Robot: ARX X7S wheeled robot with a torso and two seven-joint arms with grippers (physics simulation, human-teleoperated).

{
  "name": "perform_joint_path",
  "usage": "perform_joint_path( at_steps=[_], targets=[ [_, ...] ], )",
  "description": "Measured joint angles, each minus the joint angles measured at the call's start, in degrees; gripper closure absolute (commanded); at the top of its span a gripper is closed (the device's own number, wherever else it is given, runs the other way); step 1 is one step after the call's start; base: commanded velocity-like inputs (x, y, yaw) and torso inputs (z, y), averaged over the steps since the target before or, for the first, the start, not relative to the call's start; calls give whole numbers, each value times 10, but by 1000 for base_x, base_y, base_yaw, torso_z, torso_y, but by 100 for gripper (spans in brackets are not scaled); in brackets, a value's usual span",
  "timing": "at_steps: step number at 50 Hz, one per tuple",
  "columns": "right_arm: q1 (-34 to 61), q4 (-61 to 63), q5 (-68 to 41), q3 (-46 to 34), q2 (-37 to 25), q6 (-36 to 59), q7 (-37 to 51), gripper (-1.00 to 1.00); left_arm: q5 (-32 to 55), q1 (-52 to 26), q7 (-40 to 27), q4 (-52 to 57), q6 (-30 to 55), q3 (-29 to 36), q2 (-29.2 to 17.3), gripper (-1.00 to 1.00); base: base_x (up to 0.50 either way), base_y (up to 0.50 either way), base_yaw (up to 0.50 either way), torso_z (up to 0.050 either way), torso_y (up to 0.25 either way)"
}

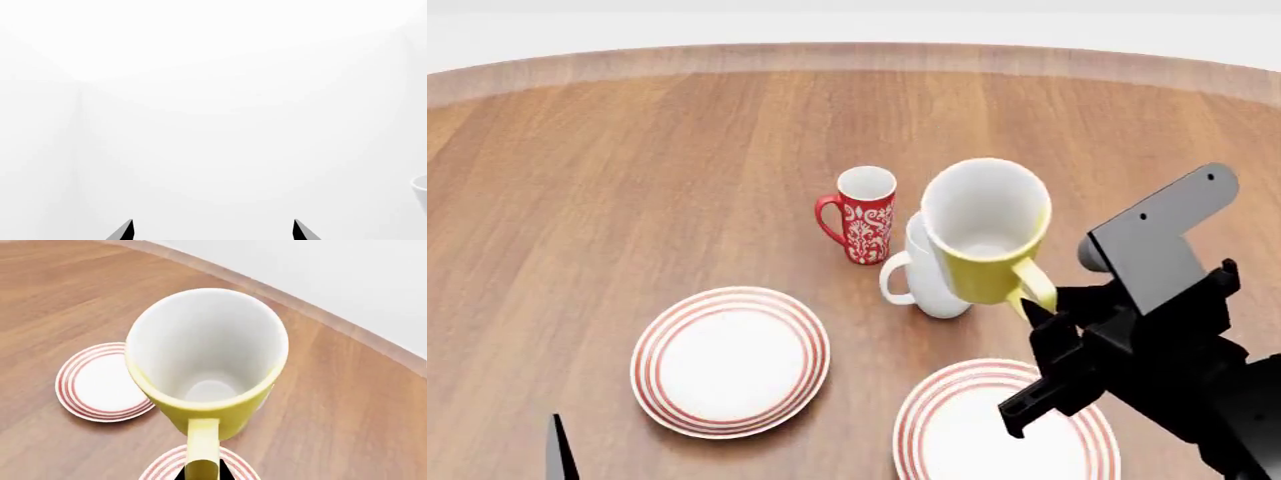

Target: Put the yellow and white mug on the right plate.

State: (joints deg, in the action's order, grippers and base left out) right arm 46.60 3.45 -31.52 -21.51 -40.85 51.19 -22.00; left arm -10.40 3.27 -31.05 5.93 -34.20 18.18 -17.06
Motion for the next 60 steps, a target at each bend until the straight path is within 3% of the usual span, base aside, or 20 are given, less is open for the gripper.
perform_joint_path(
  at_steps=[29,60],
  targets=[
    [-37,-84,-5,-7,-10,-24,-41,100,1,-3,-3,3,10,6,-5,-100,0,0,0,0,0],
    [-2,-213,45,-60,36,-82,-68,100,-1,-4,-9,3,10,14,-11,-100,0,0,0,0,0]
  ],
)
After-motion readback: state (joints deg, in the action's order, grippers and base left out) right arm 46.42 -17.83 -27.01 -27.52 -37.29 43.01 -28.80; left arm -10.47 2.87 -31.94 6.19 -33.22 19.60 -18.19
